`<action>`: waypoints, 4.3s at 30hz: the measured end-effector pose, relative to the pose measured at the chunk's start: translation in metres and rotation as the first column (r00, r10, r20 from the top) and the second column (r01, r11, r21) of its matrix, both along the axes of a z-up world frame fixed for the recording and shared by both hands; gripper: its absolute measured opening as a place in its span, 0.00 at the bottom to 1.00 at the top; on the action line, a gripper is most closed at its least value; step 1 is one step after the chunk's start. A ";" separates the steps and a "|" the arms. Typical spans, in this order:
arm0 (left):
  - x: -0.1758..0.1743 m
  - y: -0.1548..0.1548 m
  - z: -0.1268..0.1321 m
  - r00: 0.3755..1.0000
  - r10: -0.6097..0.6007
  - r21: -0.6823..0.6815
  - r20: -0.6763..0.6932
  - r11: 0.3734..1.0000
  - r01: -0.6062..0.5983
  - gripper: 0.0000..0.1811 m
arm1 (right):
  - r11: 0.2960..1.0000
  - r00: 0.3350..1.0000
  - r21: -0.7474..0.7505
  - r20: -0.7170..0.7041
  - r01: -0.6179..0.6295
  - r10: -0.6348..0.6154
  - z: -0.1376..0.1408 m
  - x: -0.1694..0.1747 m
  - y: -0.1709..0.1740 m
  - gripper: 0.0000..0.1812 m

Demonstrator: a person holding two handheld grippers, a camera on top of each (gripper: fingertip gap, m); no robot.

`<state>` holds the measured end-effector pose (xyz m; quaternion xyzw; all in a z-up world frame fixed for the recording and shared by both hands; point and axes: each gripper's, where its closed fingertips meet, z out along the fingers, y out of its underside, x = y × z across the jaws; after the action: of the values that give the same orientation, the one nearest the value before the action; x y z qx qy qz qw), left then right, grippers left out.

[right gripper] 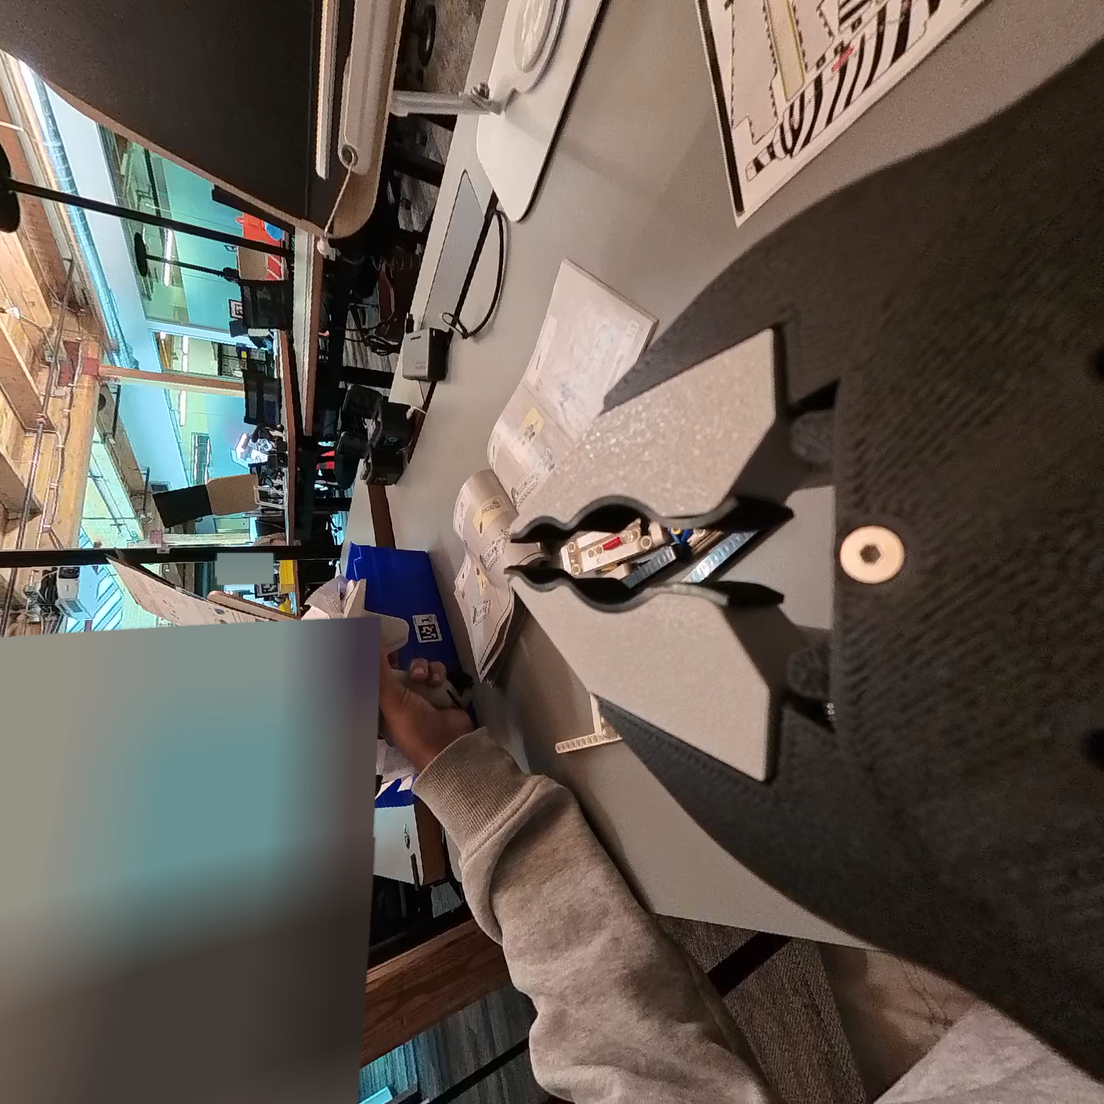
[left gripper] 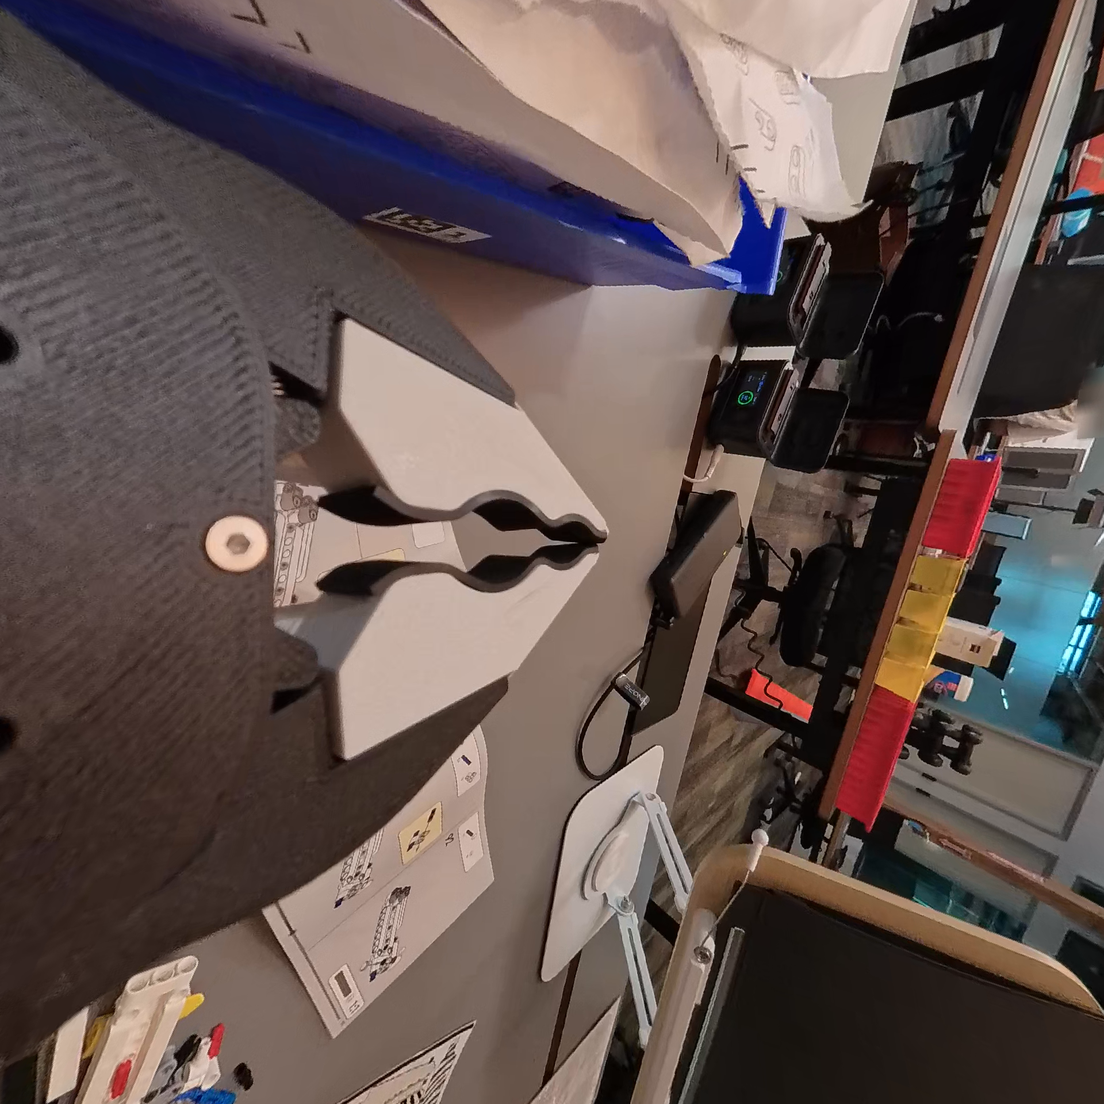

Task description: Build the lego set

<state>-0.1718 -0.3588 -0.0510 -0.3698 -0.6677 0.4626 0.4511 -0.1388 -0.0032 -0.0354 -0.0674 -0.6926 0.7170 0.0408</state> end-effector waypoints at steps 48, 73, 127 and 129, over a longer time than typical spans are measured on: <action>-0.006 0.026 0.017 0.977 -0.177 0.100 -0.121 0.977 0.189 0.00 | 0.699 0.950 0.689 0.048 0.193 -0.309 -0.101 -0.031 -0.013 0.00; -0.008 0.029 0.016 0.974 -0.192 0.108 -0.118 0.973 0.205 0.00 | 0.701 0.953 0.711 0.171 0.056 -0.250 -0.127 -0.022 -0.039 0.04; -0.017 0.083 0.031 0.896 -0.409 -0.007 -0.174 0.910 0.414 0.06 | 0.396 0.987 0.918 0.087 -0.027 -0.135 -0.128 -0.033 -0.004 0.10; -0.016 0.081 0.034 0.893 -0.411 -0.005 -0.184 0.909 0.417 0.06 | 0.410 0.982 0.910 0.130 -0.064 -0.136 -0.129 -0.028 -0.008 0.10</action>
<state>-0.1883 -0.2780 -0.0173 -0.4519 -0.5378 0.3758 0.6045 -0.1671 -0.0109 -0.1646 -0.1151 -0.9694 0.2155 0.0224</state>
